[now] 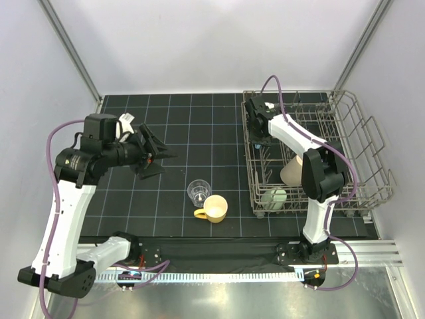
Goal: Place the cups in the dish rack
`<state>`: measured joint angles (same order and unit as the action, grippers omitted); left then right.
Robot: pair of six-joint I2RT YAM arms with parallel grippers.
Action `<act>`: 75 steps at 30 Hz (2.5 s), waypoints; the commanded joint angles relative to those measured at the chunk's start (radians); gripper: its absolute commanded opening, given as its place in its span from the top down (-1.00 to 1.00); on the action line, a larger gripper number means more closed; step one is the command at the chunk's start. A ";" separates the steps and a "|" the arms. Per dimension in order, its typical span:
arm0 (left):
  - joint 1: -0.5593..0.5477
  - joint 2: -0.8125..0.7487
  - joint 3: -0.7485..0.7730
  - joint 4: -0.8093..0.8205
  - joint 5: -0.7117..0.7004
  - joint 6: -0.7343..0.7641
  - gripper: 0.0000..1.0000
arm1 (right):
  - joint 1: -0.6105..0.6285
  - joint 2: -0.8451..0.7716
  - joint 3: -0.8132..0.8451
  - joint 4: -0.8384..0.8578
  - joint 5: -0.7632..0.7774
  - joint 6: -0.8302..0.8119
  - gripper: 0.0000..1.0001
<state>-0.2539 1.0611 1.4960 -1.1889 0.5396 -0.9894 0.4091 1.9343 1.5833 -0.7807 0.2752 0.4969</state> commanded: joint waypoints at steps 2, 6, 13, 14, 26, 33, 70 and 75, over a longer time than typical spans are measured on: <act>0.002 -0.039 -0.025 0.064 0.026 -0.038 -0.42 | 0.007 -0.078 -0.009 -0.023 -0.001 -0.008 -0.33; 0.001 -0.055 -0.060 0.094 0.025 -0.066 -0.43 | 0.007 -0.152 -0.017 -0.035 -0.027 -0.008 -0.44; 0.001 -0.066 -0.146 0.184 0.045 -0.121 -0.43 | 0.020 -0.234 -0.016 -0.078 -0.097 -0.026 -0.44; 0.002 -0.067 -0.158 0.193 0.048 -0.127 -0.43 | 0.020 -0.239 -0.028 -0.072 -0.108 -0.035 -0.44; 0.002 -0.087 -0.189 0.221 0.043 -0.150 -0.41 | 0.001 -0.164 0.066 -0.066 -0.194 -0.112 -0.37; 0.001 -0.078 -0.184 0.227 0.034 -0.149 -0.40 | -0.111 -0.042 0.159 -0.130 -0.447 -0.196 -0.38; 0.002 0.059 -0.111 0.236 0.069 -0.068 -0.36 | -0.096 -0.106 0.343 -0.270 -0.481 -0.049 -0.50; 0.002 0.099 -0.068 0.180 0.040 -0.016 -0.33 | -0.081 -0.141 0.362 -0.288 -0.450 -0.106 -0.50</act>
<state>-0.2539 1.1423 1.3739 -0.9737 0.5785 -1.0630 0.3138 1.8660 1.8919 -1.0557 -0.2131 0.4507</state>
